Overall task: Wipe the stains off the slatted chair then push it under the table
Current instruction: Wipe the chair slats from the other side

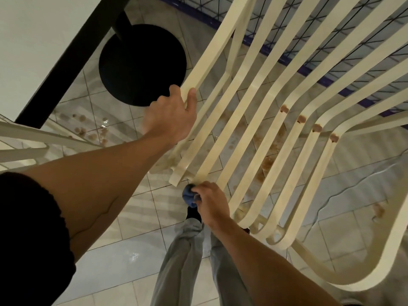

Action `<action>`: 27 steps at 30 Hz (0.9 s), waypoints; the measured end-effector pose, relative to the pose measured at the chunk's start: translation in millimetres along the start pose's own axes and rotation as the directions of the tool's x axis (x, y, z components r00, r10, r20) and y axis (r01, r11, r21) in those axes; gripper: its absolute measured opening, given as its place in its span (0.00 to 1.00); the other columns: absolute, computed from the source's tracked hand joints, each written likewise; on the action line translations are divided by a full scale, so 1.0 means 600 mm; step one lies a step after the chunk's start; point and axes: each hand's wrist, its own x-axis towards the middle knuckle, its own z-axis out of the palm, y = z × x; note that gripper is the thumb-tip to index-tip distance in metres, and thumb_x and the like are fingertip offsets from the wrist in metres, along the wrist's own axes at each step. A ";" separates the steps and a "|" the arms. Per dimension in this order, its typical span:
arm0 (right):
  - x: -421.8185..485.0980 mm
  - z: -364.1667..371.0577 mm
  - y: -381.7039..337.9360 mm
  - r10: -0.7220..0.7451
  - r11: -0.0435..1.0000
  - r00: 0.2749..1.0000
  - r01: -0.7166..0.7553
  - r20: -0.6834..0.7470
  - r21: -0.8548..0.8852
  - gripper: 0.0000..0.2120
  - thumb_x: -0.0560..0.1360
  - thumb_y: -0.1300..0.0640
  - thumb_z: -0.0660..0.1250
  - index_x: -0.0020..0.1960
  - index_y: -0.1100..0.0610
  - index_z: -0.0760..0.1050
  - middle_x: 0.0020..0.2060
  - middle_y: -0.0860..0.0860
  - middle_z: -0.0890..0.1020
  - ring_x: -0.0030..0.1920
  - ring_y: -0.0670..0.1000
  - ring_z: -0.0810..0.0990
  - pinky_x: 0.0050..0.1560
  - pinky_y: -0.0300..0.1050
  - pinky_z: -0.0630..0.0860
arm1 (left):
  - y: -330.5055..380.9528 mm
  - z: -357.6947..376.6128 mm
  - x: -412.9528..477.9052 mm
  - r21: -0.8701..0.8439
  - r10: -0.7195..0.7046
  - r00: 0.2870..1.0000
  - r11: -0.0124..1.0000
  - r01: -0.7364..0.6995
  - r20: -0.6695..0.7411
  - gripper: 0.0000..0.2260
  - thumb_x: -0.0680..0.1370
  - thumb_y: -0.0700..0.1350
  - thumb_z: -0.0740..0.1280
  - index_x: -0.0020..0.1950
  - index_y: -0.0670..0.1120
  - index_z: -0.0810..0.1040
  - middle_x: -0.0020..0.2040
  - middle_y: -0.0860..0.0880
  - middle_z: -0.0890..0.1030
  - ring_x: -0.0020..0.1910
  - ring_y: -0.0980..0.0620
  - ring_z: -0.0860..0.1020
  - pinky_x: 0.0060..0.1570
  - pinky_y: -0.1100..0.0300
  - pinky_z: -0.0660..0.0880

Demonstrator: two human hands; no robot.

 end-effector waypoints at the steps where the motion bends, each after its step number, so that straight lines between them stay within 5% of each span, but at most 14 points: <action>1: -0.006 0.009 0.004 -0.016 0.999 1.000 0.017 0.024 -0.032 0.09 0.77 0.62 0.64 0.54 0.59 0.81 0.52 0.55 0.80 0.47 0.41 0.74 0.42 0.29 0.63 | 0.000 0.000 0.000 0.005 -0.002 1.000 1.000 0.002 0.001 0.25 0.83 0.61 0.45 0.63 0.43 0.67 0.42 0.45 0.70 0.39 0.46 0.69 0.38 0.53 0.63; 3: -0.010 0.023 0.009 -0.024 0.999 1.000 0.025 0.015 -0.048 0.11 0.77 0.61 0.65 0.57 0.56 0.81 0.53 0.53 0.80 0.55 0.52 0.76 0.48 0.37 0.67 | 0.000 -0.001 0.000 0.009 -0.004 1.000 1.000 0.004 -0.002 0.25 0.83 0.61 0.45 0.62 0.42 0.67 0.41 0.45 0.70 0.38 0.46 0.69 0.38 0.52 0.63; 7: 0.008 0.012 -0.017 -0.007 0.998 0.995 0.014 -0.097 0.068 0.14 0.78 0.60 0.66 0.63 0.56 0.79 0.57 0.53 0.79 0.58 0.53 0.74 0.57 0.42 0.73 | -0.001 0.000 0.002 -0.002 0.009 1.000 1.000 -0.009 0.002 0.24 0.83 0.61 0.45 0.62 0.43 0.67 0.42 0.45 0.70 0.39 0.45 0.70 0.39 0.52 0.64; 11: 0.065 -0.008 -0.053 -0.003 0.996 0.975 0.022 -0.221 0.085 0.15 0.78 0.61 0.67 0.63 0.56 0.79 0.55 0.53 0.79 0.56 0.54 0.74 0.51 0.37 0.69 | -0.005 0.002 0.002 -0.003 0.004 1.000 1.000 -0.004 -0.002 0.24 0.82 0.61 0.45 0.61 0.44 0.67 0.43 0.44 0.71 0.40 0.45 0.70 0.39 0.51 0.65; 17: 0.102 0.004 -0.069 0.020 0.999 0.992 -0.023 -0.126 -0.023 0.17 0.75 0.63 0.69 0.62 0.55 0.79 0.53 0.55 0.80 0.54 0.56 0.77 0.49 0.47 0.76 | -0.004 0.000 0.002 -0.004 0.008 1.000 1.000 -0.008 0.004 0.25 0.83 0.61 0.46 0.64 0.43 0.67 0.44 0.44 0.71 0.42 0.44 0.70 0.40 0.51 0.64; 23: 0.058 0.021 -0.052 -0.044 0.999 0.991 0.043 0.126 0.010 0.09 0.75 0.61 0.68 0.54 0.56 0.82 0.42 0.48 0.77 0.37 0.45 0.74 0.36 0.30 0.63 | 0.001 -0.005 -0.001 -0.012 0.004 1.000 1.000 -0.003 0.014 0.25 0.83 0.61 0.46 0.64 0.43 0.67 0.43 0.45 0.69 0.41 0.46 0.68 0.40 0.52 0.64; 27: 0.032 -0.008 -0.035 0.008 0.986 0.999 0.001 -0.051 0.168 0.13 0.72 0.61 0.72 0.57 0.56 0.82 0.48 0.50 0.81 0.46 0.47 0.77 0.45 0.31 0.68 | -0.001 -0.003 0.001 -0.012 0.005 1.000 1.000 -0.005 0.013 0.25 0.82 0.61 0.45 0.64 0.43 0.67 0.43 0.44 0.70 0.41 0.45 0.68 0.40 0.52 0.64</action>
